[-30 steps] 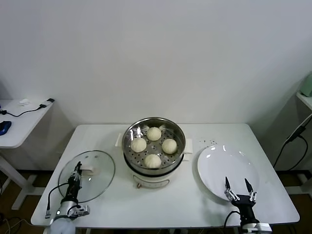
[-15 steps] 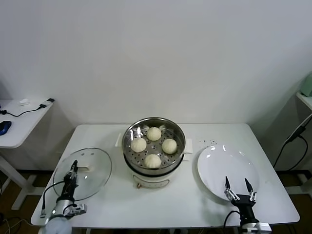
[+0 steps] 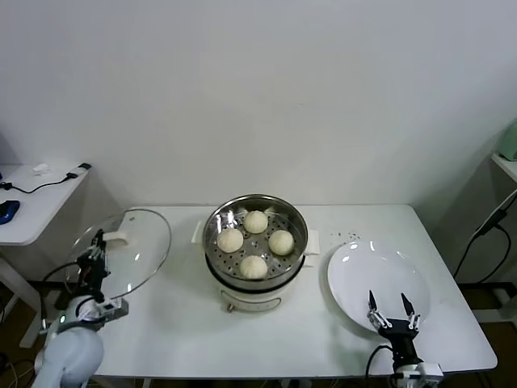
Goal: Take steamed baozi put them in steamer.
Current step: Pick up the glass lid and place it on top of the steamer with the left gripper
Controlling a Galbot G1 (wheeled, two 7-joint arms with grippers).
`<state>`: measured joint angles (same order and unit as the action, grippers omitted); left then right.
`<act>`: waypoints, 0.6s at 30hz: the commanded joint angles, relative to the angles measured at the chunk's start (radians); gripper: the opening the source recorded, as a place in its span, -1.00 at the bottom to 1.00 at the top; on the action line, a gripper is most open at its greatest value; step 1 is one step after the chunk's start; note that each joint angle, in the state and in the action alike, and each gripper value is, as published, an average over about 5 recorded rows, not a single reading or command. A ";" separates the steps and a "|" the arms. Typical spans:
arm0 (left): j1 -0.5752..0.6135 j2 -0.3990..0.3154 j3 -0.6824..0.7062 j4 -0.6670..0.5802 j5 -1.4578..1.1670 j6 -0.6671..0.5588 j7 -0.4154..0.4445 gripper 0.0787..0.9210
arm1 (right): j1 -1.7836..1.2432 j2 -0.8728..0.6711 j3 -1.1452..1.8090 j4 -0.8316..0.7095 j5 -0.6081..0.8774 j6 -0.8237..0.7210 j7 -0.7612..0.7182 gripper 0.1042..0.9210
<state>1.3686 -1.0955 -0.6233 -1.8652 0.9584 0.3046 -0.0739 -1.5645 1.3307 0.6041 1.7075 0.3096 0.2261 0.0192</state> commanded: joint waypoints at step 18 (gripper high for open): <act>-0.299 -0.390 0.725 -0.138 0.604 0.466 0.375 -0.84 | -0.014 -0.007 -0.005 -0.047 -0.005 0.054 0.004 0.76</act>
<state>1.1752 -1.2647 -0.1346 -2.0795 1.3130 0.6727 0.2051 -1.5760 1.3247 0.5999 1.6742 0.2976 0.2587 0.0215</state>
